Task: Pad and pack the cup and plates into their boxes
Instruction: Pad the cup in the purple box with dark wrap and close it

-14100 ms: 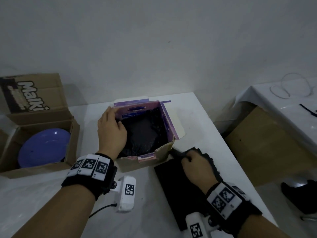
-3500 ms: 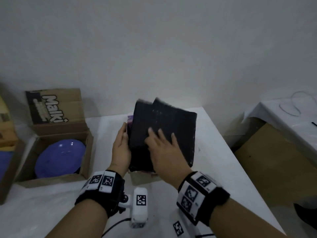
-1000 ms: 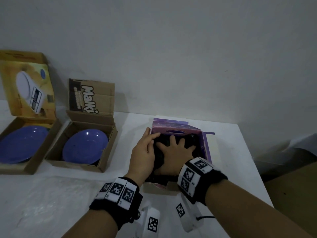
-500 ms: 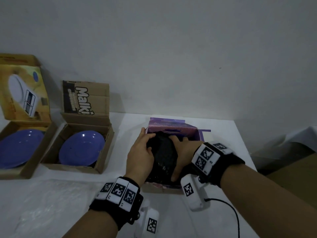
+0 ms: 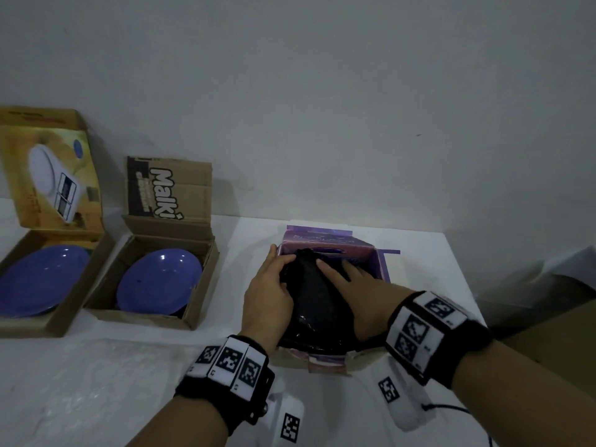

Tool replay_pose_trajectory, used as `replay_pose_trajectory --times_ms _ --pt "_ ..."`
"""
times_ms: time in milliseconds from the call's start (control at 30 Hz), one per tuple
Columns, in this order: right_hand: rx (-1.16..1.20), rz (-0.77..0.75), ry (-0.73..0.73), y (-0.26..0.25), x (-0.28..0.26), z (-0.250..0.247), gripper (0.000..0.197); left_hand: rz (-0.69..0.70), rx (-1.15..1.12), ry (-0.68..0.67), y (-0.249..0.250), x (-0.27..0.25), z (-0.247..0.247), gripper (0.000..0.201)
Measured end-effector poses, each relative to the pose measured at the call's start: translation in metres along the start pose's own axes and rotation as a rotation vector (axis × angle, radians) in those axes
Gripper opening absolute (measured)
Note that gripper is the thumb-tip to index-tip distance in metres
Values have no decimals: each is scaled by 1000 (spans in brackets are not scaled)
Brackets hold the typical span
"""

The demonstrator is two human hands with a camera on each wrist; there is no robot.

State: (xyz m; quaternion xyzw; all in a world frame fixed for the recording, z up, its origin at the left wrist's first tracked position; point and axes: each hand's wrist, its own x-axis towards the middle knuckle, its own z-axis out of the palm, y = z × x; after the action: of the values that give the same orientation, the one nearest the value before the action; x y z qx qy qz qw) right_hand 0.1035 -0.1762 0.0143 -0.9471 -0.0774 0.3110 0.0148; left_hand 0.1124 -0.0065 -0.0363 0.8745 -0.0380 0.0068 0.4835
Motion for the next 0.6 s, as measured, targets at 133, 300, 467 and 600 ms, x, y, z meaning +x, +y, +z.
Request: replay_pose_trajectory --times_ms 133,300,467,600 --pt "218 6 -52 -22 2 -7 108 -1 -102 15 -5 1 2 58" --pt "-27 145 218 -57 14 27 97 -4 -119 6 -7 0 2 51" --pt "-17 115 250 -55 20 21 95 -8 -143 21 -6 1 3 43" --pt "-76 100 216 -57 26 16 98 -16 -171 24 -6 1 5 44"
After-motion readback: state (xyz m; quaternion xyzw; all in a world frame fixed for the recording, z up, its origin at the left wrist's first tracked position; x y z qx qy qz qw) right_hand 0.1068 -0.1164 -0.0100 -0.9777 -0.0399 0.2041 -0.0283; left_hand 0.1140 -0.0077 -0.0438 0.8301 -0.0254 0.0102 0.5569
